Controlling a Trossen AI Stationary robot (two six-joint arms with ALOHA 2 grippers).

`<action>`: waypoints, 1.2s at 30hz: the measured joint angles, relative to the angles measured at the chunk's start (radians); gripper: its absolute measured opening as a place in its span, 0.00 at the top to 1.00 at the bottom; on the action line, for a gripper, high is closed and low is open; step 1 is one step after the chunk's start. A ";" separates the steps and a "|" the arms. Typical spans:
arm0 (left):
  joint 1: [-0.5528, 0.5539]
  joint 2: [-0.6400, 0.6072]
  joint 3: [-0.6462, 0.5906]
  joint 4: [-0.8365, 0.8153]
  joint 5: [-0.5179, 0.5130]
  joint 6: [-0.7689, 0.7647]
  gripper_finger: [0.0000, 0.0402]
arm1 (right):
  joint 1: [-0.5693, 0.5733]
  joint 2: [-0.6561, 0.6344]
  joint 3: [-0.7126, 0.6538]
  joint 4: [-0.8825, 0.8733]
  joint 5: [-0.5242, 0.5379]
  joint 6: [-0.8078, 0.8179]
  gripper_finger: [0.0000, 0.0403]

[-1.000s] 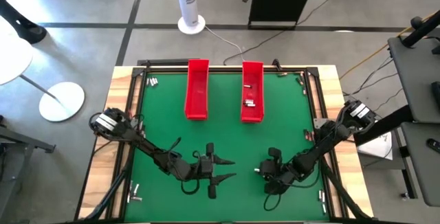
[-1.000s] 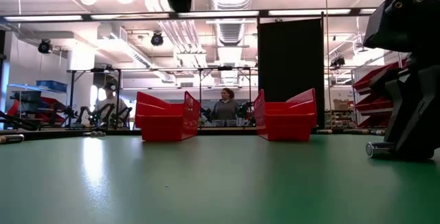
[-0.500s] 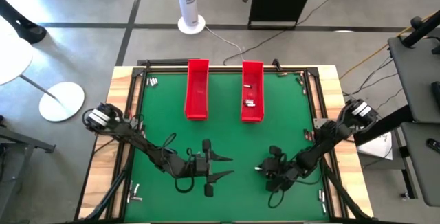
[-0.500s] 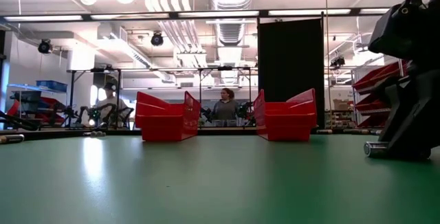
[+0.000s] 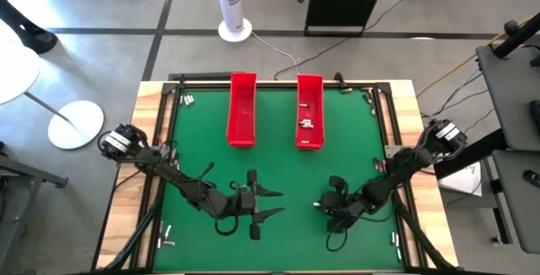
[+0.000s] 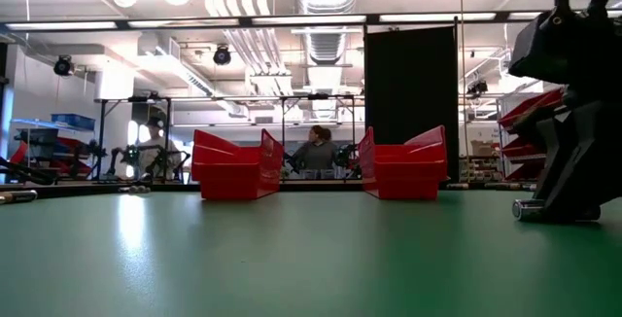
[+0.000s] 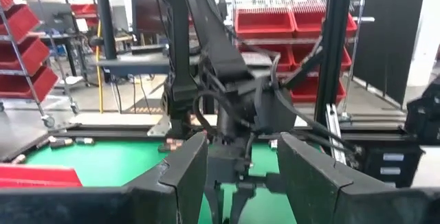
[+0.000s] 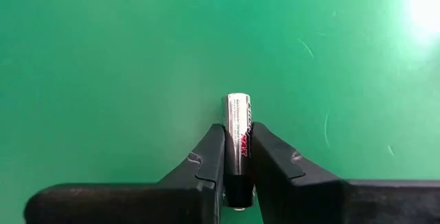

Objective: Sort batteries
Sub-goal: Put the silver battery into the right red bin

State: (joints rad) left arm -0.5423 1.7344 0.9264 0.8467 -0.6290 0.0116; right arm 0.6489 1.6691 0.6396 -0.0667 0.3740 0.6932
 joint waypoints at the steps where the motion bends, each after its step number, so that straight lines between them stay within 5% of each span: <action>1: 0.000 0.000 0.000 -0.010 0.000 -0.005 0.61 | -0.004 0.001 0.021 -0.035 -0.007 -0.012 0.89; 13: 0.002 -0.001 0.000 -0.200 -0.090 -0.112 0.61 | -0.114 0.008 0.299 -0.464 -0.034 -0.273 0.89; 24: 0.004 -0.002 0.000 -0.412 -0.119 -0.290 0.61 | -0.340 0.004 0.548 -0.652 0.021 -0.622 0.88; 36: 0.004 -0.002 0.000 -0.508 -0.122 -0.372 0.61 | -0.598 -0.006 0.632 -0.872 0.008 -0.742 0.88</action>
State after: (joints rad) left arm -0.5385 1.7321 0.9264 0.3386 -0.7506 -0.3607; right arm 0.0509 1.6636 1.2712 -0.9385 0.3816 -0.0493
